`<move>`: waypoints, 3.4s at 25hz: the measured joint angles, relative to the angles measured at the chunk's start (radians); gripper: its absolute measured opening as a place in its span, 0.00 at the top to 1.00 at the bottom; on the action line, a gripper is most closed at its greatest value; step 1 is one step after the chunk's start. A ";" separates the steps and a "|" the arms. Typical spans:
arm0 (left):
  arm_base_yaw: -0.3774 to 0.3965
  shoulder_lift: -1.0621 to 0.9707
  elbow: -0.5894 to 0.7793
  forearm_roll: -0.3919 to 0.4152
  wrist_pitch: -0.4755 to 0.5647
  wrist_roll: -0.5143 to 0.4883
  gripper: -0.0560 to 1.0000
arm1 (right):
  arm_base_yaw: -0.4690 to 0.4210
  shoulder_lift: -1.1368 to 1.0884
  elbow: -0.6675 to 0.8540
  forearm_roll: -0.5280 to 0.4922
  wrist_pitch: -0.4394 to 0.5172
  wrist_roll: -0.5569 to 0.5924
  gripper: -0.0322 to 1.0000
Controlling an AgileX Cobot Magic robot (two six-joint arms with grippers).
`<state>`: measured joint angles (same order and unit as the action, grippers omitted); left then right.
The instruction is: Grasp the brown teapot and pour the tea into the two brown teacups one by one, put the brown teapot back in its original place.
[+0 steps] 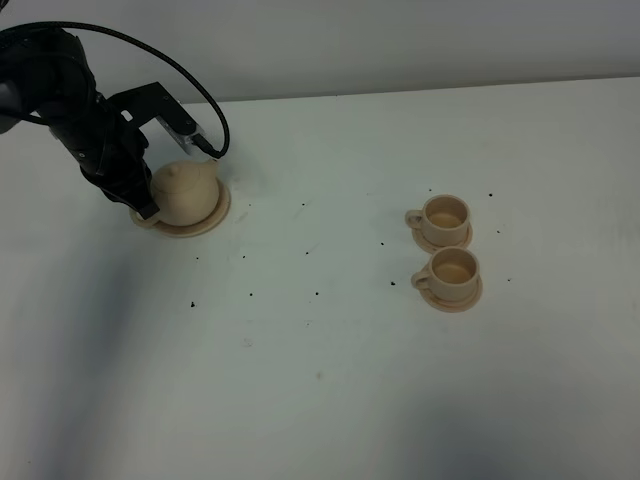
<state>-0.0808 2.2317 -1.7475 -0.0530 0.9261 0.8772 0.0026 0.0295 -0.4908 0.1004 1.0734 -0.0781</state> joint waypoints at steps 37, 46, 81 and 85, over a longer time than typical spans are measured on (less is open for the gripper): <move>-0.004 -0.029 0.002 -0.038 -0.030 0.000 0.80 | 0.000 0.000 0.000 0.000 0.000 0.000 0.74; -0.005 -0.035 0.002 -0.041 -0.027 0.000 0.80 | 0.000 0.000 0.000 0.000 0.000 0.000 0.74; -0.301 -0.070 0.002 -0.191 -0.131 0.190 0.80 | 0.000 0.000 0.000 0.000 0.000 0.000 0.74; -0.357 -0.070 0.002 -0.187 -0.128 0.221 0.80 | 0.000 0.000 0.000 0.000 0.000 0.000 0.74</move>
<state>-0.4374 2.1622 -1.7459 -0.2400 0.7977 1.0986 0.0026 0.0295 -0.4908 0.1004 1.0734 -0.0781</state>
